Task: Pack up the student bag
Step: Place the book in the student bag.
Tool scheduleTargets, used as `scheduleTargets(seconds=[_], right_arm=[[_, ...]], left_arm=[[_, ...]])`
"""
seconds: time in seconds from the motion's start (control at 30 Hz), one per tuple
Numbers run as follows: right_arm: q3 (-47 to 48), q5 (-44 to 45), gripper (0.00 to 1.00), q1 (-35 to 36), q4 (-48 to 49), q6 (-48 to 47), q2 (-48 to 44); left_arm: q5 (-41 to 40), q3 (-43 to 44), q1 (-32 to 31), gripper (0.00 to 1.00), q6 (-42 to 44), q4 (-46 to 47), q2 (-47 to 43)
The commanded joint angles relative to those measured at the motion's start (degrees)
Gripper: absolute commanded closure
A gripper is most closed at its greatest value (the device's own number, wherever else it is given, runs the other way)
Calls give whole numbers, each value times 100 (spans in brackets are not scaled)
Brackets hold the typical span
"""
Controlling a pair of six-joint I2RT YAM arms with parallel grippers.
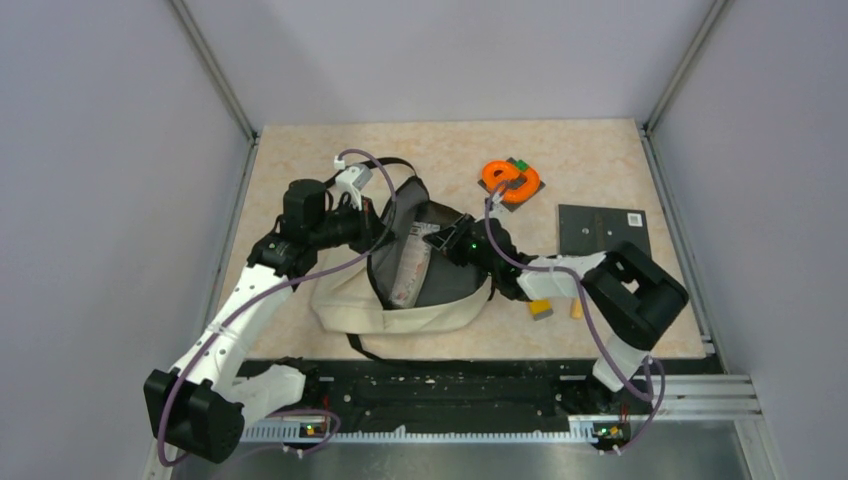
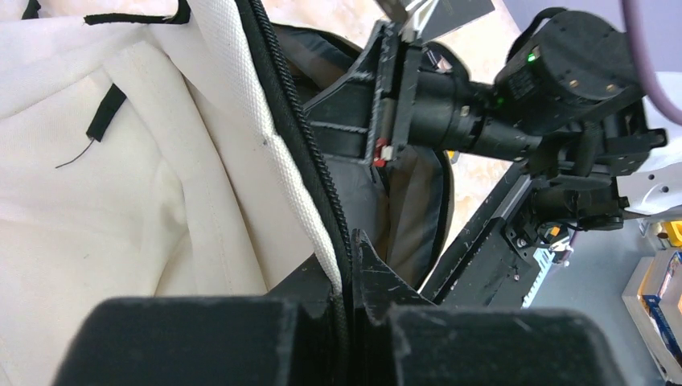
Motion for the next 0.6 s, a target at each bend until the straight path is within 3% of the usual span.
scheduleTargets(seconds=[0.0,0.27,0.5,0.57], right_arm=[[703,33,100,238,962,251,344],[1117,652,100,425,957,-323,1332],[1516,1213,99,656,304,-1287,1582],[1629,1263,84,658,136,-1456,1619]], left_arm=[[276,65,18,100,42,535,-121],[278,66,18,100,66,535,-149],[242,76,18,100,94,511,-170],[214,74,18,100,116,479,-186]])
